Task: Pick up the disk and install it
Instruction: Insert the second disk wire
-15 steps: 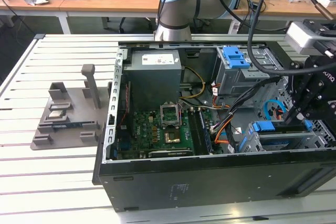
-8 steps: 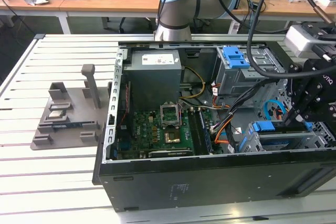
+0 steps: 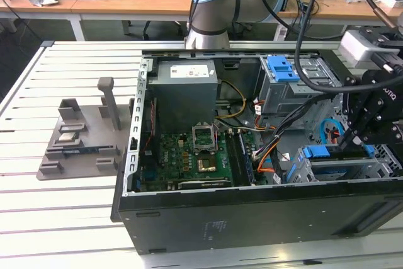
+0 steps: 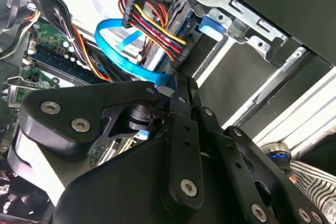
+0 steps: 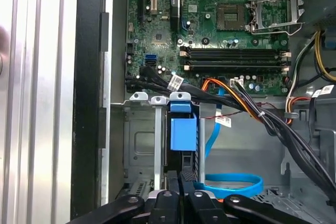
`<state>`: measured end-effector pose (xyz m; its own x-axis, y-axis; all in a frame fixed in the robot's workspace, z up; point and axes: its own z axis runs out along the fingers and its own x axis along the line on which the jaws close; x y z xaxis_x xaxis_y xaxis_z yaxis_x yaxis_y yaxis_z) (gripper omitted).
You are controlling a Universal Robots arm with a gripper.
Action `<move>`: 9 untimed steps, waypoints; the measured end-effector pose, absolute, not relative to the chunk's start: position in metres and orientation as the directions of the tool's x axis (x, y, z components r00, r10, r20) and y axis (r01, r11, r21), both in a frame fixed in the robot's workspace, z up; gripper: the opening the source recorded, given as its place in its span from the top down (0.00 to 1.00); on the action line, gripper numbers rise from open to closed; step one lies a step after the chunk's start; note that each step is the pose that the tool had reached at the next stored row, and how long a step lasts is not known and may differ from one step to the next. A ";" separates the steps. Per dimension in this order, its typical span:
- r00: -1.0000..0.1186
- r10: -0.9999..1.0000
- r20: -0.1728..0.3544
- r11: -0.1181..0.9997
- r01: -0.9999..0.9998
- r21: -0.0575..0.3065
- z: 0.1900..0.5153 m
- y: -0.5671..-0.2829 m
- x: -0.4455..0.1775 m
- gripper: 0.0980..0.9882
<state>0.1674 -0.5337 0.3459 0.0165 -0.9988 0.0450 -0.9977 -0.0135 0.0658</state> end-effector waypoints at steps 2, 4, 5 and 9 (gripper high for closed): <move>0.017 -0.999 0.045 -0.014 -0.998 0.066 0.345 -0.529 0.168 0.93; 0.016 -0.999 0.045 -0.014 -0.998 0.066 0.344 -0.524 0.168 0.93; 0.016 -0.999 0.045 -0.013 -0.998 0.066 0.343 -0.524 0.168 0.93; 0.017 -0.999 0.046 -0.013 -0.998 0.066 0.341 -0.524 0.168 0.93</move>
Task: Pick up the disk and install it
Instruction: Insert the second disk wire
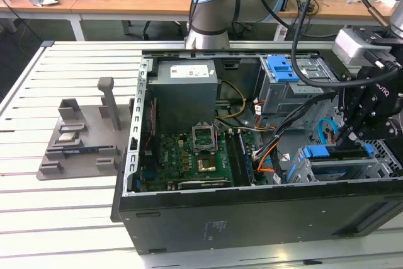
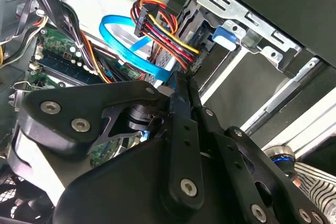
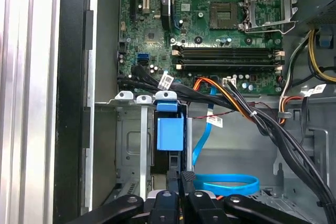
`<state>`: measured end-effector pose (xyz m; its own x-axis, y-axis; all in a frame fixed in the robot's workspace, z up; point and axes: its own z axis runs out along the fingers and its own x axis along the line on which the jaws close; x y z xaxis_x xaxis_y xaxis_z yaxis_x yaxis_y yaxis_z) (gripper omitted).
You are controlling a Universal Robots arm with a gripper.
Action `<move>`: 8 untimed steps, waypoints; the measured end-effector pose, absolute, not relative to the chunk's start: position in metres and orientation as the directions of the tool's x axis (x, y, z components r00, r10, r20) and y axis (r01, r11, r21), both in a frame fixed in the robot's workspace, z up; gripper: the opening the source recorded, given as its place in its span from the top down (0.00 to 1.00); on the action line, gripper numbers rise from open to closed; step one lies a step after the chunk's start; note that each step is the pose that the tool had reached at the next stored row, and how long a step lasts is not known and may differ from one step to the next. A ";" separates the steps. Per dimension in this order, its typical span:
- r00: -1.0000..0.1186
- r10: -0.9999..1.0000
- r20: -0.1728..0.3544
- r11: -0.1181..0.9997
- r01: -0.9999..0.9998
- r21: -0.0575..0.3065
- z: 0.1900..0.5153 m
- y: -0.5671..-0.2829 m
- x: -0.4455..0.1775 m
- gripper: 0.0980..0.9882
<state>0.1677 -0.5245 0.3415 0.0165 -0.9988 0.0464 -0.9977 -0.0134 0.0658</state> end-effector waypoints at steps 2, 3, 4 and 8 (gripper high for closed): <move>0.017 -0.999 0.047 -0.013 -0.998 0.066 0.341 -0.525 0.168 0.93; 0.017 -0.999 0.047 -0.014 -0.998 0.066 0.341 -0.525 0.168 0.93; 0.017 -0.999 0.046 -0.014 -0.998 0.066 0.341 -0.526 0.168 0.93; 0.017 -0.999 0.046 -0.013 -0.998 0.066 0.340 -0.526 0.168 0.93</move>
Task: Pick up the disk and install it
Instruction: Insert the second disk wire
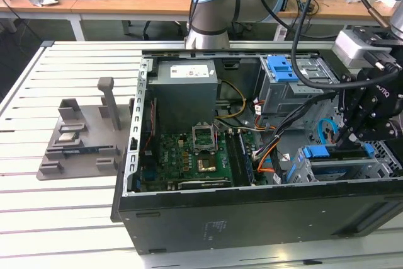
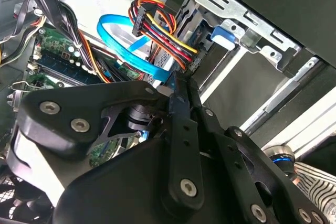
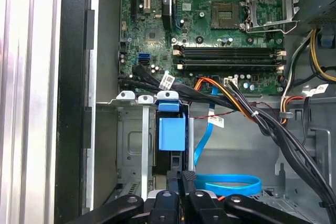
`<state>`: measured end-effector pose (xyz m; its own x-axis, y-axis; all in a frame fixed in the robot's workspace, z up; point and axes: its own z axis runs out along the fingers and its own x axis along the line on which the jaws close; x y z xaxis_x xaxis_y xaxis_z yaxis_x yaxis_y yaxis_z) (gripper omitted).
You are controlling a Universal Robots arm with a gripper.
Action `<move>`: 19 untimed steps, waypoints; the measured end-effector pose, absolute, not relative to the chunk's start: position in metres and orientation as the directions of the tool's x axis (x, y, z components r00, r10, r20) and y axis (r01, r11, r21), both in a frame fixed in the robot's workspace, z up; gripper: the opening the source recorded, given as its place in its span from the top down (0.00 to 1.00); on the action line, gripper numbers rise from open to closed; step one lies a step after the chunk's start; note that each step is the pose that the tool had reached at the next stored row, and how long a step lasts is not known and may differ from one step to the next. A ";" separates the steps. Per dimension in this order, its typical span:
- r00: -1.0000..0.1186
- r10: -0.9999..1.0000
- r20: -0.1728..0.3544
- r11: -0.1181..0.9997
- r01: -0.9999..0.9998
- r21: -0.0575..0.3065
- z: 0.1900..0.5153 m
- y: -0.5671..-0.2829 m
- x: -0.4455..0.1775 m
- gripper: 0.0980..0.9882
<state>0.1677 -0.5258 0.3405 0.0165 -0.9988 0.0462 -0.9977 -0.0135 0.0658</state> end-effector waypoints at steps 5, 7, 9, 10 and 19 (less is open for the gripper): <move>0.016 -0.999 0.047 -0.013 -0.998 0.066 0.343 -0.526 0.168 0.85; 0.016 -0.999 0.048 -0.013 -0.998 0.066 0.350 -0.524 0.168 0.85; 0.016 -0.999 0.049 -0.013 -0.998 0.066 0.360 -0.521 0.168 0.86; 0.016 -0.999 0.049 -0.013 -0.998 0.066 0.365 -0.520 0.168 0.94; 0.016 -0.999 0.051 -0.013 -0.998 0.066 0.387 -0.517 0.168 0.99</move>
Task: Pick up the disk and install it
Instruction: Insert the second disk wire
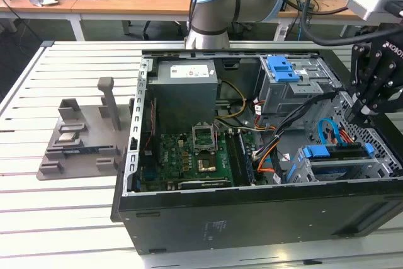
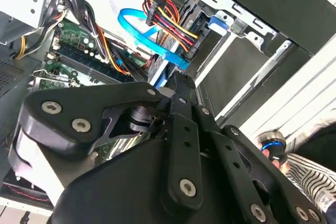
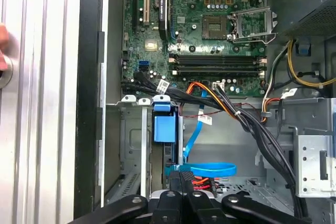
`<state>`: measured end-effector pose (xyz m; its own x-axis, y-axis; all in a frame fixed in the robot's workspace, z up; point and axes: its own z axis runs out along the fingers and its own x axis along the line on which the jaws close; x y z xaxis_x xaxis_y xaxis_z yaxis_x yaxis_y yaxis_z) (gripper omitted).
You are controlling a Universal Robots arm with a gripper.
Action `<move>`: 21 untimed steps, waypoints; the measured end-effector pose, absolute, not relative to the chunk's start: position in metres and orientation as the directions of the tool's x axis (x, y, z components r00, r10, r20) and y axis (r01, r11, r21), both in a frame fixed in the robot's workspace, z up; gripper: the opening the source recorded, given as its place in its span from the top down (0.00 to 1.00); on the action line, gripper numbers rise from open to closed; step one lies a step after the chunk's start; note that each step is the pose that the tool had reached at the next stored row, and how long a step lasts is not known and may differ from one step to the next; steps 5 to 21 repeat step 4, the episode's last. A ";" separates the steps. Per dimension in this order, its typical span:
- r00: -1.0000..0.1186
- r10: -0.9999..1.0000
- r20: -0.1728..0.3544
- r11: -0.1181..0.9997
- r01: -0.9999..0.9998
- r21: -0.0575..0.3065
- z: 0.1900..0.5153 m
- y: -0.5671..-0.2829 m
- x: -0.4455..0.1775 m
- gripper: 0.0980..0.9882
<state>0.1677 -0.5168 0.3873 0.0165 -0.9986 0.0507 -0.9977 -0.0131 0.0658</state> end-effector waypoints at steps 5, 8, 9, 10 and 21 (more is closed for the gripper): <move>0.017 -0.999 0.051 -0.013 -0.998 0.066 0.387 -0.517 0.168 0.99; 0.017 -0.999 0.051 -0.013 -0.998 0.066 0.387 -0.517 0.168 0.99; 0.017 -0.999 0.051 -0.013 -0.998 0.066 0.387 -0.517 0.168 0.99; 0.017 -0.999 0.051 -0.013 -0.998 0.066 0.387 -0.517 0.168 0.99; 0.017 -0.999 0.051 -0.013 -0.998 0.066 0.387 -0.517 0.168 0.99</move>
